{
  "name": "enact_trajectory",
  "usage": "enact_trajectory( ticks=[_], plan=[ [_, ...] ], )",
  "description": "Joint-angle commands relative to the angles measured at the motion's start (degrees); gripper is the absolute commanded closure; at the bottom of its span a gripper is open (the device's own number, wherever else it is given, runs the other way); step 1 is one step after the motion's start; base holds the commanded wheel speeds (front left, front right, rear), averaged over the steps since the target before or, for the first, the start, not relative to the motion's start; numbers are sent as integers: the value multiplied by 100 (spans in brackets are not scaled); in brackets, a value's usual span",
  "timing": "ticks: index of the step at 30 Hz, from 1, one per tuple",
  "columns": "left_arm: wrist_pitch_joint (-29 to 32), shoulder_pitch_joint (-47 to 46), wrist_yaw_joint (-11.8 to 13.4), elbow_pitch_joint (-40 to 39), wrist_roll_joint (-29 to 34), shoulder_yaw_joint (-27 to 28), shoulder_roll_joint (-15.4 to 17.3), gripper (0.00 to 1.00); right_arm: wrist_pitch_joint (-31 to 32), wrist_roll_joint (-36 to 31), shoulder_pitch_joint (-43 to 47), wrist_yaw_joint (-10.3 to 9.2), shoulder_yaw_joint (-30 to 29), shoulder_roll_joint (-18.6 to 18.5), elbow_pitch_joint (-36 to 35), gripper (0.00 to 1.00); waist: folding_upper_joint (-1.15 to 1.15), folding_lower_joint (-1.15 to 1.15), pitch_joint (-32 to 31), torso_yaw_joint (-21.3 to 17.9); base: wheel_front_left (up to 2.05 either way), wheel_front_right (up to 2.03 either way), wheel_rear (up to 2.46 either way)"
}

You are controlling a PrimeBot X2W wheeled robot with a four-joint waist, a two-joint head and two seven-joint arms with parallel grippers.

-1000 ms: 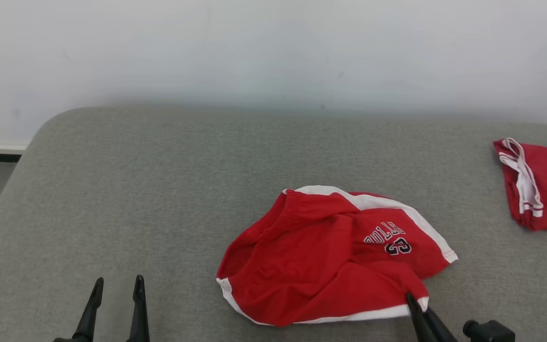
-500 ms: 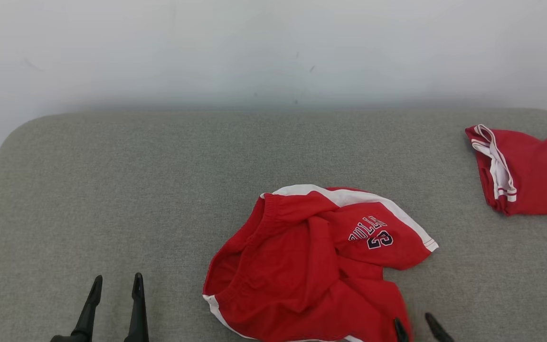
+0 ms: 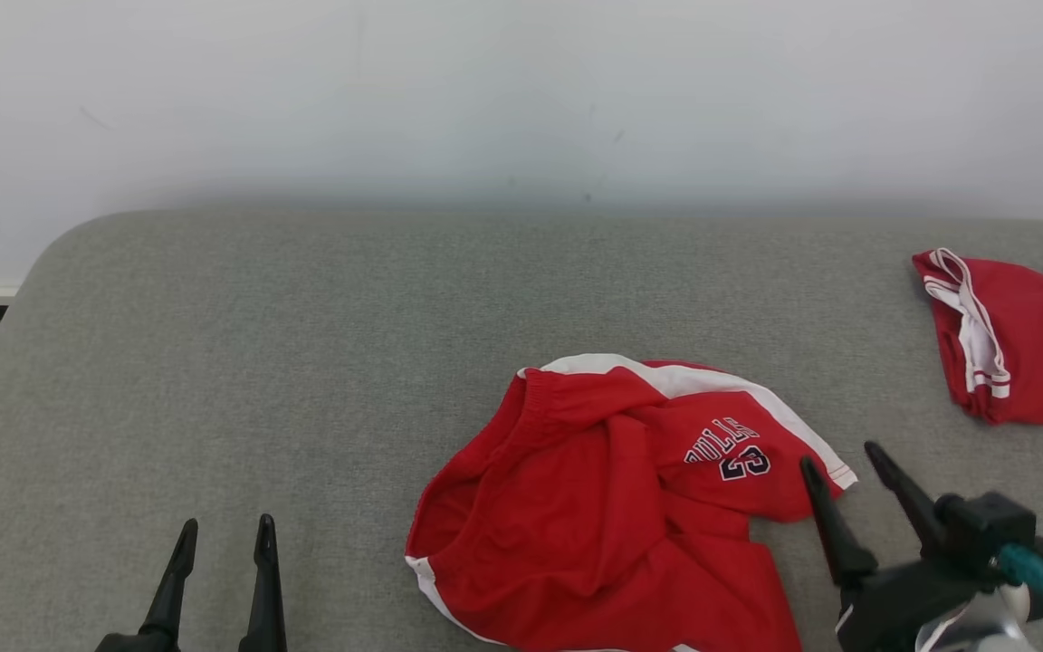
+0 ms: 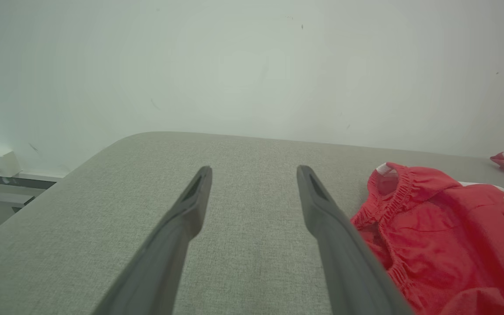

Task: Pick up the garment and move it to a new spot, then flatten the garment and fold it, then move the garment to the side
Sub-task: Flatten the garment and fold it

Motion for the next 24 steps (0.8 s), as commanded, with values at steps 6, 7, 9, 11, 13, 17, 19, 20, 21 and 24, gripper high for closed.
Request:
enact_trajectory(
  ticks=[6, 7, 9, 11, 13, 17, 19, 20, 21, 24],
  plan=[
    [-17, -123, -38, -12, 28, -51, -27, 0, 221, 131, -753, -16, -45, -180, 719, 0, 0, 0, 125, 233, 0, 0, 0],
    [-16, -139, -40, -14, 25, -59, -30, 0, 246, 147, -874, -16, -38, -194, 871, 0, 0, 0, 150, 259, 0, 0, 0],
    [-16, -154, -42, -12, 18, -81, -33, 0, 302, 151, -1101, -16, -25, -246, 1186, 0, 0, 0, 208, 318, 0, 0, 0],
    [-17, -202, -28, -9, 6, -101, -36, 0, 322, 161, -1321, -16, -13, -286, 1534, 0, 0, 0, 268, 375, 0, 0, 0],
    [-16, -240, -31, 3, -2, -119, -40, 0, 300, 176, -1512, -16, 16, -294, 1876, 0, 0, 0, 323, 424, 0, 0, 0],
    [-16, -328, -33, 23, -12, -182, -47, 0, 328, 222, -1875, -16, 74, -330, 2586, 0, 0, 0, 434, 526, 0, 0, 0],
    [-16, -379, -37, 29, -16, -205, -51, 0, 421, 222, -1998, -16, 130, -344, 2948, 0, 0, 0, 481, 575, 0, 0, 0],
    [-16, -396, -38, 27, -19, -217, -51, 0, 416, 248, -2081, -16, 151, -335, 3084, 0, 0, 0, 508, 597, 0, 0, 0],
    [-16, -411, -40, 32, -28, -212, -53, 0, 420, 250, -2145, -16, 198, -335, 3214, 0, 0, 0, 532, 615, 0, 0, 0],
    [-16, -466, -48, 60, -34, -205, -54, 0, 565, 310, -2269, -16, 312, -305, 3639, 0, 0, 0, 587, 645, 0, 0, 0]
  ],
)
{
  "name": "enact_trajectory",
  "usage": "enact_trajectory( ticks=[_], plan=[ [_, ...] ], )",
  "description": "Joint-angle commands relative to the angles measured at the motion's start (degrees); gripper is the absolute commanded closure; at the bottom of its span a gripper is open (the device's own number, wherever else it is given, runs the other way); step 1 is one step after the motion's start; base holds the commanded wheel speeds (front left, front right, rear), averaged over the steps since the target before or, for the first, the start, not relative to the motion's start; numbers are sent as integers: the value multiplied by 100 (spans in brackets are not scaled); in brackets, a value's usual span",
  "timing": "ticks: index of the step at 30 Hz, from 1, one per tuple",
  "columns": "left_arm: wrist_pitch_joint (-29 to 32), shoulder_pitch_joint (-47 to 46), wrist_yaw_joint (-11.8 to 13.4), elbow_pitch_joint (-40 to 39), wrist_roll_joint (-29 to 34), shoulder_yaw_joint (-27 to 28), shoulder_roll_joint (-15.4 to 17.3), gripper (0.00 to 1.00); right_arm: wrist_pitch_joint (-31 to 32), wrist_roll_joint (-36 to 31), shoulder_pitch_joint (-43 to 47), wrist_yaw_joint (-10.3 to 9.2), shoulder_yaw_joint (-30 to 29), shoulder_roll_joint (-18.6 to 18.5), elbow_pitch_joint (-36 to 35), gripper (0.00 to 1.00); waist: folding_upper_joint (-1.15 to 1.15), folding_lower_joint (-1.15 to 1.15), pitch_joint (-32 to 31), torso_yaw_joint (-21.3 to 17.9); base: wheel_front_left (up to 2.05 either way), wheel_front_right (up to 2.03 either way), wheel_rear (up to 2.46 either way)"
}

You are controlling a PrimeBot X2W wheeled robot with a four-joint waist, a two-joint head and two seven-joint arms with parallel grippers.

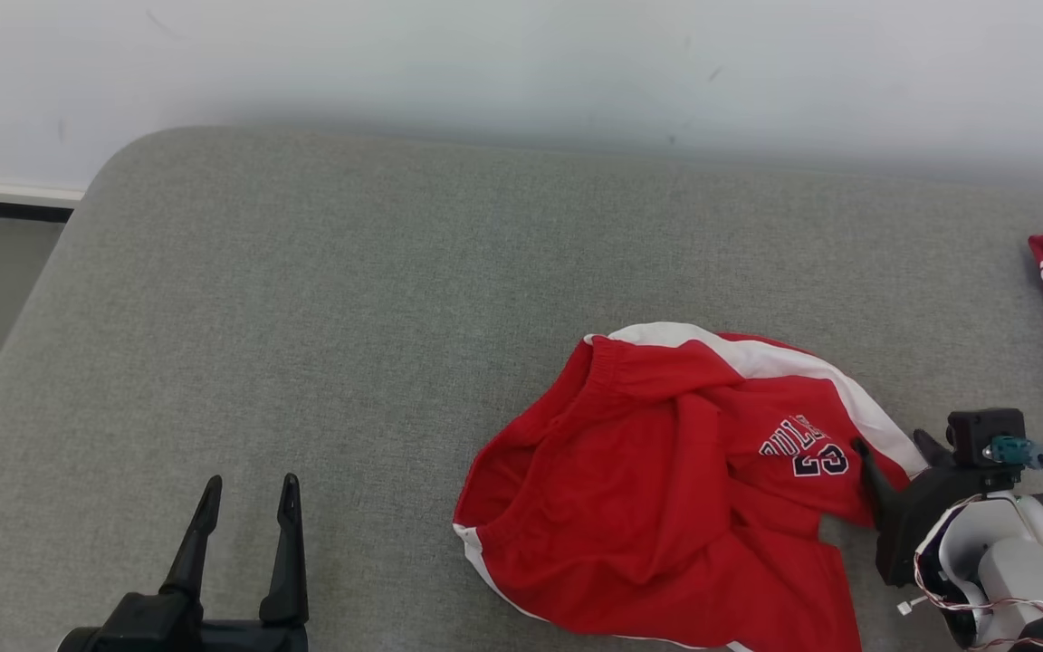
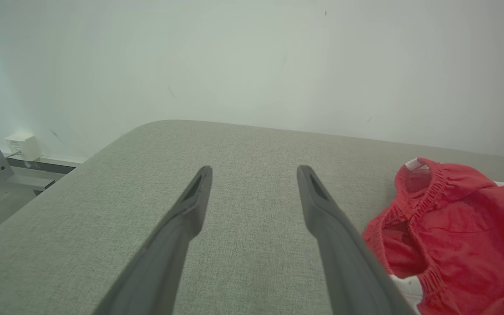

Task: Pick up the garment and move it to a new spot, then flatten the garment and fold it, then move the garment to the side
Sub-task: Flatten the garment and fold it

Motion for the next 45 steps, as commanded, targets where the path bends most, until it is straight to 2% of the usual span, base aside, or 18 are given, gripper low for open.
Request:
enact_trajectory(
  ticks=[1, 2, 3, 14, 19, 21, 27, 28, 29, 37, 45],
  plan=[
    [-17, -78, -6, 22, -8, 9, -13, 0, 34, 77, -75, -16, 70, 34, 118, 0, -1, -1, 54, 47, 0, 0, 0],
    [-17, -82, -9, 29, -8, 13, -13, 0, 56, 115, -134, -16, 136, 55, 169, 68, -1, -1, 63, 52, 0, 0, 0],
    [-17, -83, -11, 32, -10, 21, -13, 0, 41, 175, -207, -16, 186, 54, 196, 100, -1, -1, 72, 51, 0, 0, 0],
    [-17, -216, -32, 109, -2, -103, -17, 0, -244, 361, -1669, -16, 748, -401, 81, 100, -1, -1, 122, 209, 0, 0, 0],
    [-17, -301, -43, 164, -48, -212, -19, 0, -292, 359, -2422, -16, 818, -487, 370, 100, -1, -1, 203, 414, 0, 0, 0],
    [-17, -309, -45, 177, -82, -244, -19, 0, -188, 395, -2544, -16, 934, -466, 541, 100, -1, -1, 210, 484, 0, 0, 0],
    [-17, -168, -1, 149, -137, -241, -20, 0, -508, 594, -2557, -16, 1083, -447, 841, 100, -1, -1, 139, 455, 0, 0, 0],
    [-16, -146, 18, 143, -140, -216, -21, 0, -618, 616, -2536, -16, 1116, -440, 857, 86, -1, -1, 126, 420, 0, 0, 0],
    [-17, -135, 25, 139, -143, -211, -22, 0, -702, 646, -2497, -16, 1159, -436, 880, 0, -1, -1, 115, 394, 0, 0, 0],
    [-16, -74, 25, 119, -64, -113, -21, 0, -1303, 940, -2131, -16, 1344, -432, 644, 0, -1, -1, -37, 135, 0, 0, 0],
    [-17, 93, 17, 72, 4, 48, -20, 0, -1478, 1085, -1286, -16, 1085, -588, -407, 0, -1, -1, -275, -266, 0, 0, 0]
  ],
)
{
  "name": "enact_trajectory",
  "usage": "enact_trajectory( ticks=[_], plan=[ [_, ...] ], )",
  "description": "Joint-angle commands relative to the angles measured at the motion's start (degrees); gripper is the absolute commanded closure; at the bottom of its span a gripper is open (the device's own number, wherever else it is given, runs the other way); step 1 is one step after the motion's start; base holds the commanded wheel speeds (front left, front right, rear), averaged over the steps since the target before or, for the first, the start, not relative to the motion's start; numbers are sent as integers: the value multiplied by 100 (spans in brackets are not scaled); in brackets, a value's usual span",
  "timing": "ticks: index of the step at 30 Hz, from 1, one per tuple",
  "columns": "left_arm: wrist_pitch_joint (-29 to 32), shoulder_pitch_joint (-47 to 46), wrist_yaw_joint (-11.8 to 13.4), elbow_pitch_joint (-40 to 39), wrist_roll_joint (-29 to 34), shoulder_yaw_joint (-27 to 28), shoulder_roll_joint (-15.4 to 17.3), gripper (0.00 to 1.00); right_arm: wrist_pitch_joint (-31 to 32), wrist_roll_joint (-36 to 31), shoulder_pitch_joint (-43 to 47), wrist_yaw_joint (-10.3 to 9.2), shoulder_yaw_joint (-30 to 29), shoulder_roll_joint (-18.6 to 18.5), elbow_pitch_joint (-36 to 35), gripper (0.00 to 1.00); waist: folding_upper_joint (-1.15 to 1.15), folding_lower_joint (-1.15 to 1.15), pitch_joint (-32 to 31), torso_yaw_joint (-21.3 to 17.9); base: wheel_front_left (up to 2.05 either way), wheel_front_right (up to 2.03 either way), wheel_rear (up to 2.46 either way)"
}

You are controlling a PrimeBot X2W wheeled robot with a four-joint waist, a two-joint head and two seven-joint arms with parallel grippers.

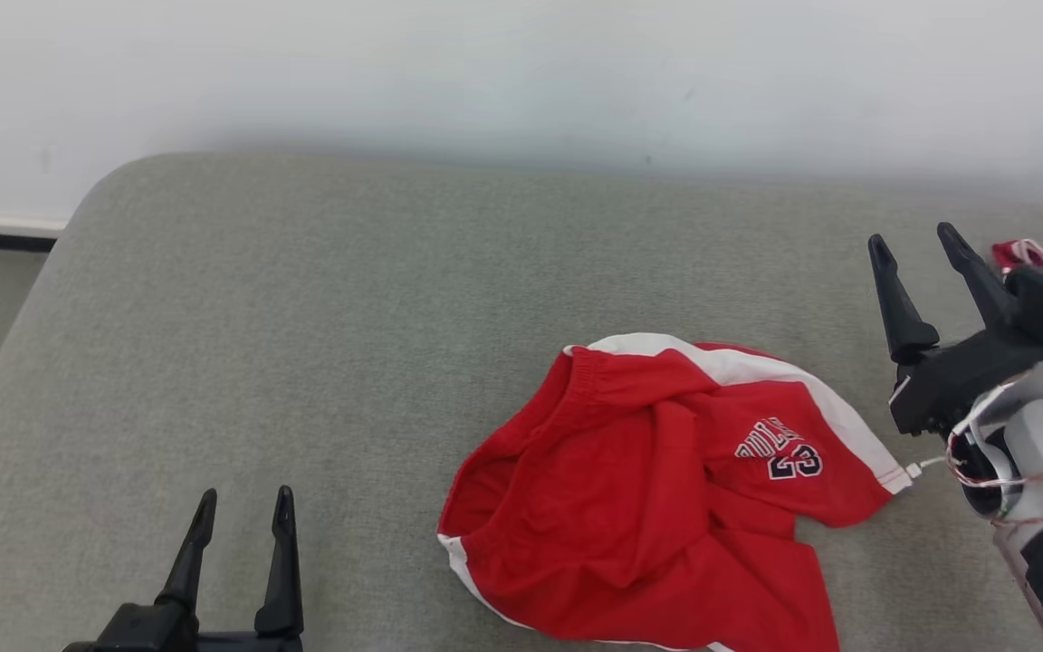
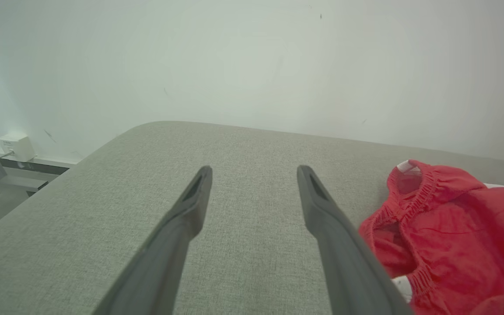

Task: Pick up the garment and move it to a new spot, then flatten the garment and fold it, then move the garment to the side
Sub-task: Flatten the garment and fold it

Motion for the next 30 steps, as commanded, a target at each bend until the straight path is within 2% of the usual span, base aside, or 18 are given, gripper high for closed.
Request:
enact_trajectory(
  ticks=[1, 6, 15, 23, 30],
  plan=[
    [-16, 62, 10, -33, 47, 26, -7, 0, -29, -56, 163, -16, -91, -41, -146, 0, -1, 0, -131, -187, 0, 0, 0],
    [-16, 168, 6, -74, 92, 121, -3, 0, -28, -255, 1055, -16, -735, 56, -1073, 0, -1, 0, -245, -388, 0, 0, 0],
    [-17, 357, 28, -186, 152, 202, -1, 0, -30, -731, 2661, -16, -1586, 489, -2405, 0, -1, 0, -387, -625, 0, 0, 0],
    [-17, 406, 9, -182, 150, 271, 22, 0, 30, -1062, 3751, -16, -2110, 1005, -3290, 0, -1, 0, -461, -698, 0, 0, 0],
    [-16, 507, 5, -190, 171, 346, 72, 0, 167, -1255, 4463, -16, -2377, 1485, -3752, 0, -1, 0, -550, -749, 0, 0, 0]
  ],
)
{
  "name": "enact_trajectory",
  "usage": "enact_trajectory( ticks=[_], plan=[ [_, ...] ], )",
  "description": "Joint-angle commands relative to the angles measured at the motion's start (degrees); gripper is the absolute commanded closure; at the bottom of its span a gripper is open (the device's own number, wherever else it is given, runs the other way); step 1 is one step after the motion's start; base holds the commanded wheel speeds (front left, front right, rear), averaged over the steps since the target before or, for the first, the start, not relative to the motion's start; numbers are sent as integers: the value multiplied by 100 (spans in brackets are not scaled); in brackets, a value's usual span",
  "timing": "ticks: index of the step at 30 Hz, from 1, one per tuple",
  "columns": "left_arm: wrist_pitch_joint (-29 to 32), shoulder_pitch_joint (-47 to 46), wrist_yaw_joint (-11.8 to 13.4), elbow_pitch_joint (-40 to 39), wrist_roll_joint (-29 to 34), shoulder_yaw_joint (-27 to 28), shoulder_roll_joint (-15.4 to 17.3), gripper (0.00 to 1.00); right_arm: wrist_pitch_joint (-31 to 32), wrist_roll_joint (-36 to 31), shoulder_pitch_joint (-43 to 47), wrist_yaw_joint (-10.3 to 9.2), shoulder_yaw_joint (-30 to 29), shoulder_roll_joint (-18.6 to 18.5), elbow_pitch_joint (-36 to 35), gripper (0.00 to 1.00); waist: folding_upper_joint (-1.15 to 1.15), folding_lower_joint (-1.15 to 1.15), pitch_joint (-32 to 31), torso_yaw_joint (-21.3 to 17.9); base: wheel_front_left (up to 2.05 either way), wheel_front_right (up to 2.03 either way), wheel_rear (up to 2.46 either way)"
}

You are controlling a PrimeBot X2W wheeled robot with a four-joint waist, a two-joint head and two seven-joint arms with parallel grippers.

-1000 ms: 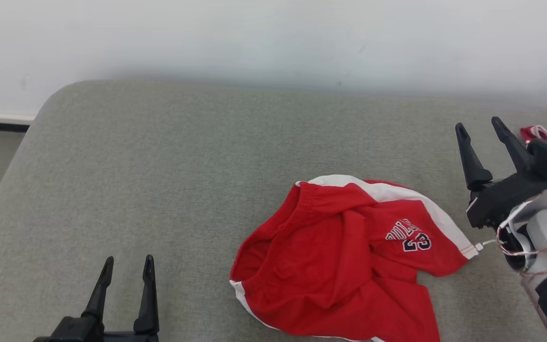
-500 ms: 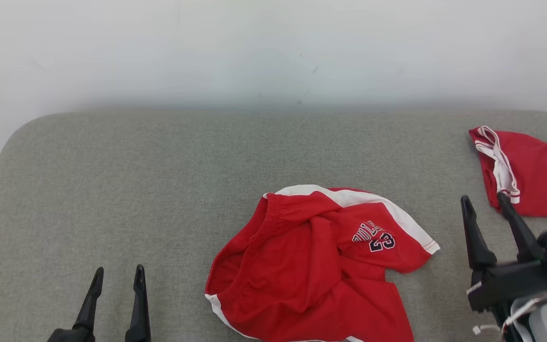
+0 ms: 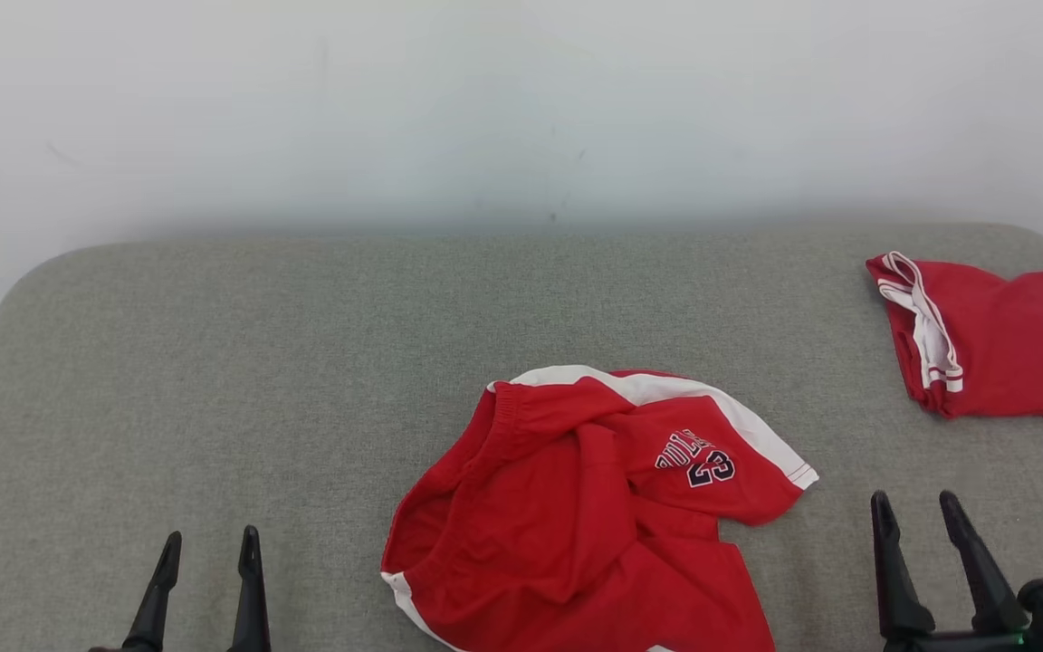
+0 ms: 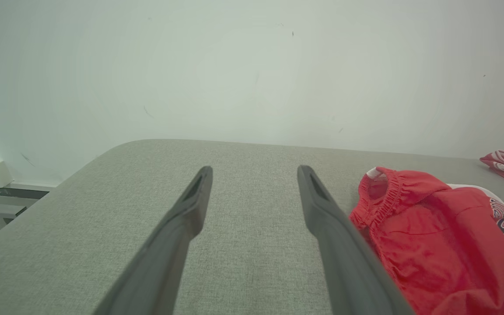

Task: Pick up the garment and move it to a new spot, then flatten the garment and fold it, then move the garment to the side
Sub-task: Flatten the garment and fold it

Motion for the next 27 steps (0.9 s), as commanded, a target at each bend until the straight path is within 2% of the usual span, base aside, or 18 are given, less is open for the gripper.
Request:
enact_trajectory(
  ticks=[1, 13, 27],
  plan=[
    [-18, 57, 6, -11, 54, 31, 37, 0, 17, -59, 119, -16, -36, 60, -71, 0, 0, 1, -16, -9, 0, 0, 0],
    [-18, 118, -5, -5, 63, 43, 47, 0, 101, -209, 431, -16, -148, 260, -226, 0, 0, 1, -41, 9, 0, 0, 0],
    [-18, 104, 7, 3, 52, 5, 26, 0, 293, -236, 247, -16, -155, 168, -86, 0, 0, 1, -25, 83, 0, 0, 0]
  ],
)
